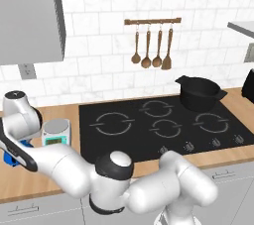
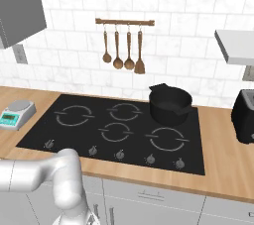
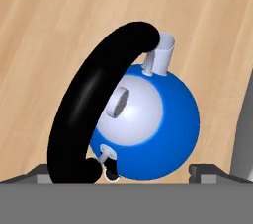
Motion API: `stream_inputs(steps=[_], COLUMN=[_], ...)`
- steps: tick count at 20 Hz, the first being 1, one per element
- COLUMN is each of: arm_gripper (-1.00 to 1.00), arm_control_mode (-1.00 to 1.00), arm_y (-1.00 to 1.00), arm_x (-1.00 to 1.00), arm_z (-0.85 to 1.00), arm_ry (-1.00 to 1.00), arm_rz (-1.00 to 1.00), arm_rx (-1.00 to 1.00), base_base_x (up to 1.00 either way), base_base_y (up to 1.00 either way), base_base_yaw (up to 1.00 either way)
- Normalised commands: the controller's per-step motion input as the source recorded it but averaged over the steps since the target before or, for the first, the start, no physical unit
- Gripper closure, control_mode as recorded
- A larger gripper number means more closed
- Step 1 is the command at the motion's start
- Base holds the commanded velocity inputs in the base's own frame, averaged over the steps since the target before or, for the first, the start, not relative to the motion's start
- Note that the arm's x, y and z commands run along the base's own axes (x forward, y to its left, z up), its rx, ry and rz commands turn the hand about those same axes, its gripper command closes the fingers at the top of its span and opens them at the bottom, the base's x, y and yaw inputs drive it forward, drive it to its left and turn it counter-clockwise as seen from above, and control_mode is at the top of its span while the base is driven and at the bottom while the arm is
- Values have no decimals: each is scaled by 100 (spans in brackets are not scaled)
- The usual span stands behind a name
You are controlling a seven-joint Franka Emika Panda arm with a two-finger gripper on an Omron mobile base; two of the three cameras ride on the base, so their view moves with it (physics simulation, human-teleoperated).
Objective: Pick the kettle from the counter and place it on a stove burner. Then turn the burner on.
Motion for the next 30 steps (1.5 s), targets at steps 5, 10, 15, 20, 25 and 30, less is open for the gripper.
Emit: stream_inputs(steps=[5,10,15,20,25,30], arm_gripper=[-100,-100,-100,-100,-100,-100], arm_control_mode=[-100,-100,-100,-100,-100,-100], arm_y=[3,0,0,1,0,0], arm_x=[0,0,16,21,5,-2], arm_z=[0,8,13,2,0,0], arm_ry=[-6,-6,-5,-5,-3,-1], arm_rz=[0,0,-1,-6,-8,-5], arm_rx=[0,0,0,0,0,0], base_base_x=[0,0,0,0,0,0], base_base_y=[0,0,0,0,0,0], base_base_yaw=[0,0,0,0,0,0])
